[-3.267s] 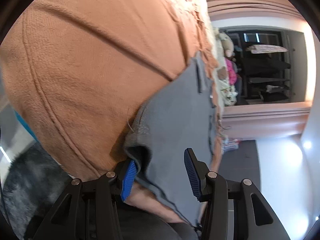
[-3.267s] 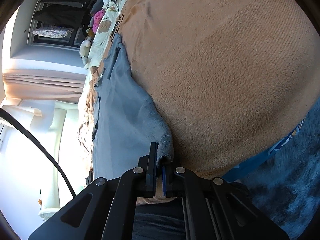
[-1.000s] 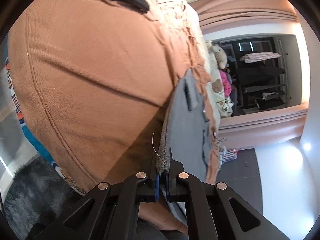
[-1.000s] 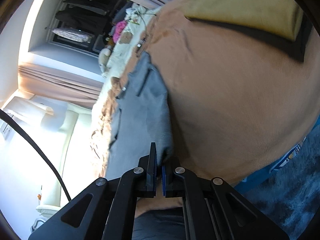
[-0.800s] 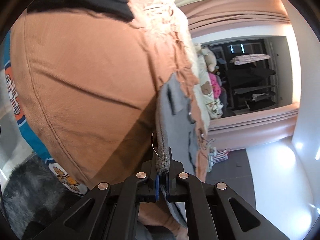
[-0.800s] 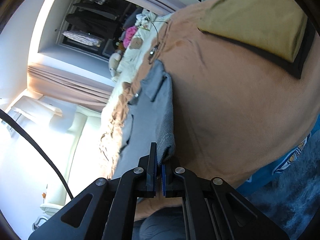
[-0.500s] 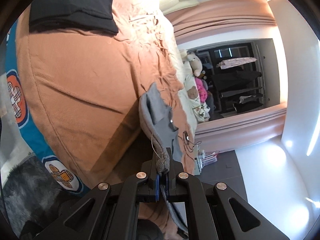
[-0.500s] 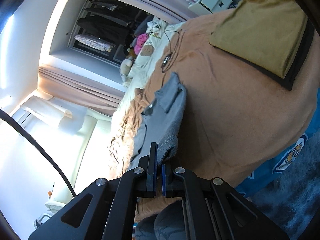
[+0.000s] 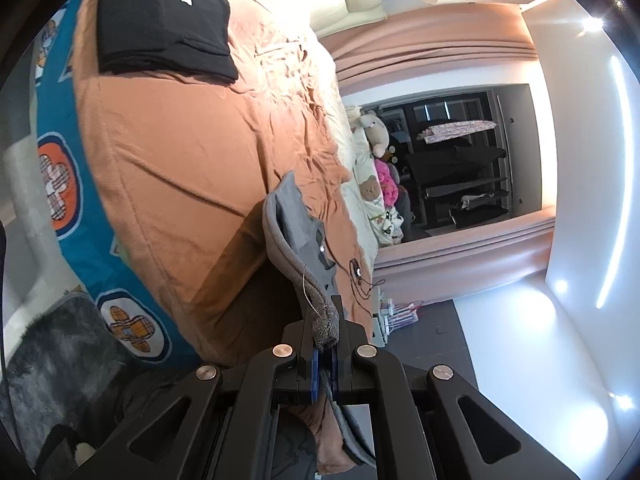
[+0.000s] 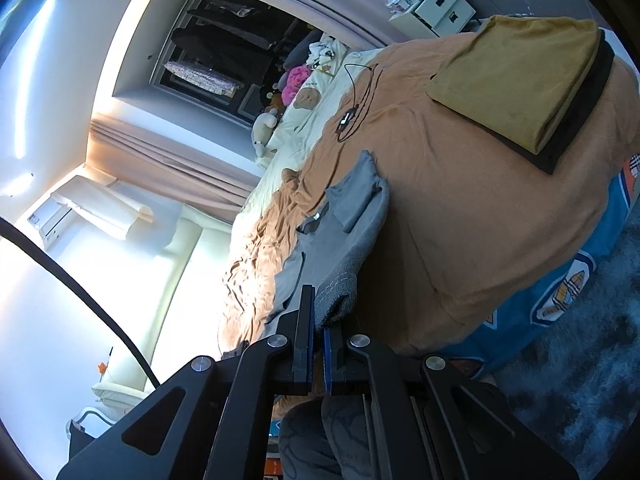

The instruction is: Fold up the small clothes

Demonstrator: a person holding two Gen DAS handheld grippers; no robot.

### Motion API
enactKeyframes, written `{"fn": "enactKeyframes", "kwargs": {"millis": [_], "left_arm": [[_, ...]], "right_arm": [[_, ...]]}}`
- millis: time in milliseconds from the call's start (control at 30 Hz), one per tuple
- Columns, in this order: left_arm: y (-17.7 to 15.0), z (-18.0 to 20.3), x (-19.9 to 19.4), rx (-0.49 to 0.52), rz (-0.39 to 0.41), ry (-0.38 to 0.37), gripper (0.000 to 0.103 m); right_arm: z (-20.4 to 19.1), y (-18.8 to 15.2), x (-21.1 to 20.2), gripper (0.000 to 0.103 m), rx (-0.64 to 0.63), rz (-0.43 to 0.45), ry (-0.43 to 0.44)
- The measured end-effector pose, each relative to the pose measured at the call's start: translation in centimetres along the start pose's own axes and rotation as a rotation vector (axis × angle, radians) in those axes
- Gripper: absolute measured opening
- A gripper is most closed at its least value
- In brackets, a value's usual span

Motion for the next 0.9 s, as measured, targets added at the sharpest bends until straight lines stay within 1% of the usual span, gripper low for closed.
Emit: {"fn": "enactKeyframes", "kwargs": {"millis": [167,300,433,633,900], "left_arm": [[-0.7,0.2,-2.3,0.011,0.007,0.017,0.003],[-1.2,0.3,-3.9,0.018,0.011,0.008,0.003],[-1.2,0.7,-4.8,0.013,0.019,-0.006,0.003],[-0.5,1.5,-3.5,0.029,0.021,-0.003,0.003],[1.4,2.9,0.2,0.025,0.011,0.019,0.003]], "right_arm": [[-0.9,-0.2,-1.1,0.000,-0.021,-0.009,0.011],[-1.0,0.0,-2.0,0.000,-0.025,-0.008,0.017],[-0.8,0.3,-2.5,0.000,-0.020,0.000,0.027],[0.0,1.4,-0.4,0.000,-0.019,-0.004,0.032],[-0.1,4.0,3.3,0.000,-0.039,-0.035,0.020]]}}
Point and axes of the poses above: each gripper's, at about its wrist camera, not at the fingertips, and x roughly the way its jaws point, z to its right, y to its top, the point moved 4 cm from there along x, roughly the way its jaws point, and after that the axes turned 13 degrees about -x, right-handed, at the moved point
